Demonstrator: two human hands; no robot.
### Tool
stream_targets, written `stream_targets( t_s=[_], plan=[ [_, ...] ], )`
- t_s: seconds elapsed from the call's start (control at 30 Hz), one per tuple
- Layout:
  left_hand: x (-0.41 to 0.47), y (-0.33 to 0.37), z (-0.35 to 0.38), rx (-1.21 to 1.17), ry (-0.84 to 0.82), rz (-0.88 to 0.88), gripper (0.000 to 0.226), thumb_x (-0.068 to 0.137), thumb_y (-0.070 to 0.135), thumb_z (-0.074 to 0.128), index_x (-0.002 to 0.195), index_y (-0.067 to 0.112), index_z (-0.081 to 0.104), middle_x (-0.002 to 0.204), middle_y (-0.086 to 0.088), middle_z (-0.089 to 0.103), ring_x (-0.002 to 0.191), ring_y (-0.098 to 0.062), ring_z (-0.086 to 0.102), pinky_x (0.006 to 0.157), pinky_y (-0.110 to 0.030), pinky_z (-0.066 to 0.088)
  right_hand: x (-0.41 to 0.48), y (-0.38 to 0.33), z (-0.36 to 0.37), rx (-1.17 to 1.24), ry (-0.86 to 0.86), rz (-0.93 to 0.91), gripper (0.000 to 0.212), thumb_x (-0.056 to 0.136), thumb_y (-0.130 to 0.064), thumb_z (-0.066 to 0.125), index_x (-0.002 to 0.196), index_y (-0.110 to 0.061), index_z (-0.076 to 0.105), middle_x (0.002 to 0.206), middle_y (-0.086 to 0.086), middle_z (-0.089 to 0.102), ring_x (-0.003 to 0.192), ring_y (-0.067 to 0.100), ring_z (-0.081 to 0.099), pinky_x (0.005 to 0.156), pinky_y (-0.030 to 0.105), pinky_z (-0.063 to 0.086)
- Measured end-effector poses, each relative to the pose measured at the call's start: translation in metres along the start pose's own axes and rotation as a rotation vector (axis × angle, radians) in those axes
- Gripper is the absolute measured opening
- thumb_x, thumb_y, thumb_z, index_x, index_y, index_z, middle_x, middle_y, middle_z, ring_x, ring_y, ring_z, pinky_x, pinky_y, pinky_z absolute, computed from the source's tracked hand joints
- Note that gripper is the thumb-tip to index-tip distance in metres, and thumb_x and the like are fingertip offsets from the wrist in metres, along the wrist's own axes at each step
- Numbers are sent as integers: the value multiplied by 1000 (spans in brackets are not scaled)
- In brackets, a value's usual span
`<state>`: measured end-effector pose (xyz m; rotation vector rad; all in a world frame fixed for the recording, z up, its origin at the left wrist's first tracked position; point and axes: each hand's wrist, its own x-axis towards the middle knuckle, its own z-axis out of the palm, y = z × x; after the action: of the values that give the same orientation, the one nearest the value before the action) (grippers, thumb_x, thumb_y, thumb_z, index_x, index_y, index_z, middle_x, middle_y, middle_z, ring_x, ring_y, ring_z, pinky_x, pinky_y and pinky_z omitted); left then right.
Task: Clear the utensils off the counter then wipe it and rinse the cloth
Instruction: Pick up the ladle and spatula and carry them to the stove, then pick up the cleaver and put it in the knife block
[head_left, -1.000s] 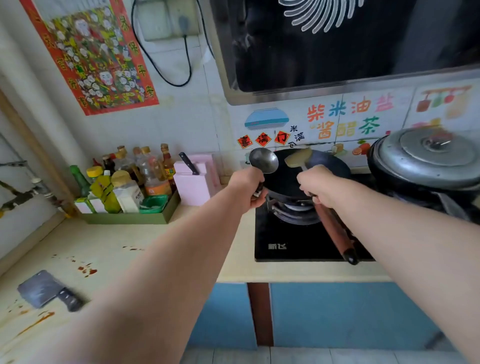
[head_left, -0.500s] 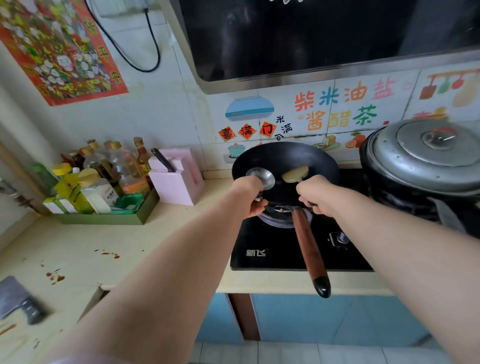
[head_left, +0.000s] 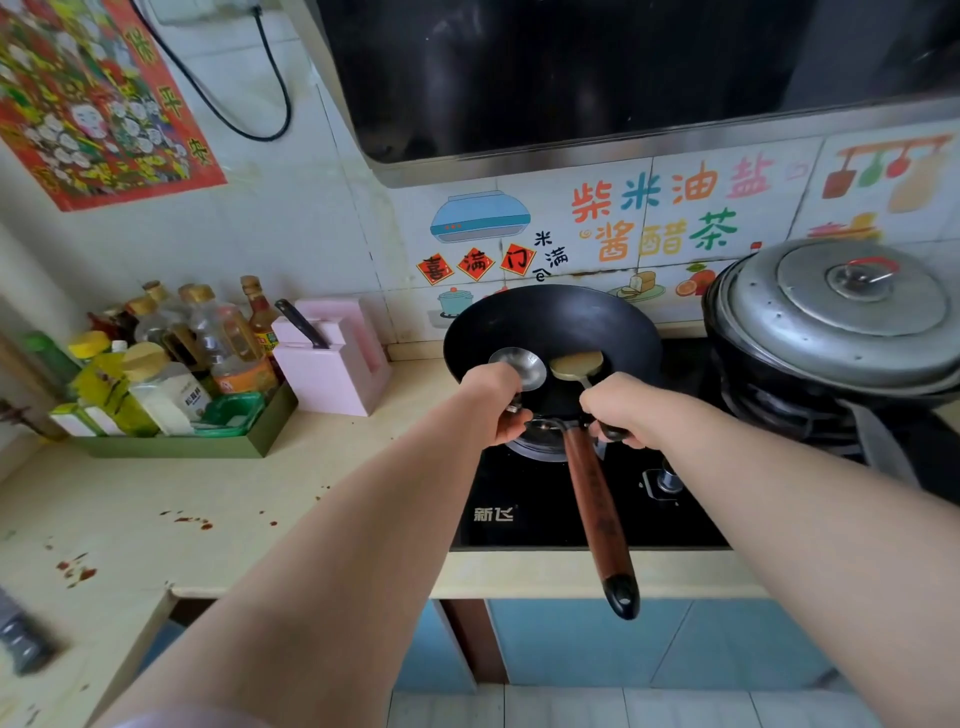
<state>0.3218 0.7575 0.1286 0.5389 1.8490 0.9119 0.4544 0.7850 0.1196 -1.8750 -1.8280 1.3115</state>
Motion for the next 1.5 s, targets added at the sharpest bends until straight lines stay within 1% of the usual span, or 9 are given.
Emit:
stream_targets(
  t_s=[0.17, 0.27, 0.4, 0.5, 0.6, 0.83, 0.97, 1.1, 1.5],
  plan=[
    [2, -3, 2, 12, -3, -26, 20, 97, 14, 40, 79, 6, 47, 98, -13, 65, 54, -14, 55, 44, -25, 42, -2, -2, -2, -212, 76, 1, 16, 90, -16, 46, 88, -4, 58, 85, 12, 59, 76, 27, 56, 64, 28, 44],
    [2, -5, 0, 11, -24, -26, 18, 96, 14, 41, 82, 6, 48, 107, -14, 69, 54, -14, 56, 45, -25, 45, -3, -6, -9, -356, 216, -32, 18, 89, -25, 48, 95, -10, 56, 83, 6, 58, 77, 26, 56, 66, 28, 42],
    [-3, -9, -4, 6, -89, -28, 12, 94, 11, 40, 85, 6, 47, 98, -13, 64, 55, -15, 57, 45, -25, 47, 1, -16, -13, -336, 310, -164, 21, 84, -7, 45, 96, -7, 63, 98, 11, 61, 73, 23, 54, 58, 24, 42],
    [-10, -14, -8, 5, -135, -49, 10, 95, 10, 41, 88, 5, 47, 89, -9, 58, 57, -15, 56, 36, -19, 46, -2, -27, -8, -290, 335, -233, 41, 88, 0, 46, 122, -14, 63, 129, 9, 58, 110, 29, 58, 84, 31, 50],
    [-16, -18, -18, 7, -144, -20, 17, 96, 9, 39, 87, 5, 53, 80, -8, 61, 60, -15, 59, 38, -19, 46, -3, -41, 5, -239, 344, -286, 38, 91, 0, 46, 121, -13, 64, 127, 10, 60, 115, 31, 56, 96, 37, 49],
    [-20, -39, -82, -38, 52, -11, 21, 101, 13, 36, 87, 2, 47, 80, -12, 61, 49, -16, 58, 34, -17, 46, -9, -73, 55, -276, 259, -475, 28, 90, -4, 52, 109, -10, 71, 118, 11, 67, 107, 32, 63, 92, 36, 53],
    [-24, -59, -127, -77, 138, -56, 22, 101, 13, 39, 83, 4, 47, 75, -8, 60, 54, -16, 57, 37, -17, 47, -10, -93, 92, -331, 110, -520, 31, 90, -11, 45, 60, -11, 56, 66, 6, 55, 69, 28, 54, 51, 25, 40],
    [-34, -78, -163, -36, 231, -60, 21, 100, 12, 39, 114, 4, 51, 79, -7, 65, 61, -16, 58, 52, -25, 48, -14, -111, 136, -332, 21, -546, 23, 90, -23, 51, 74, -14, 64, 80, 5, 65, 76, 27, 61, 54, 22, 40],
    [-80, -183, -301, -83, 447, -162, 21, 99, 9, 36, 109, 1, 53, 80, -7, 64, 60, -15, 56, 57, -27, 49, -79, -161, 297, -543, -168, -624, 30, 93, -30, 43, 105, -15, 67, 102, 8, 65, 83, 27, 59, 64, 26, 45]
  ],
)
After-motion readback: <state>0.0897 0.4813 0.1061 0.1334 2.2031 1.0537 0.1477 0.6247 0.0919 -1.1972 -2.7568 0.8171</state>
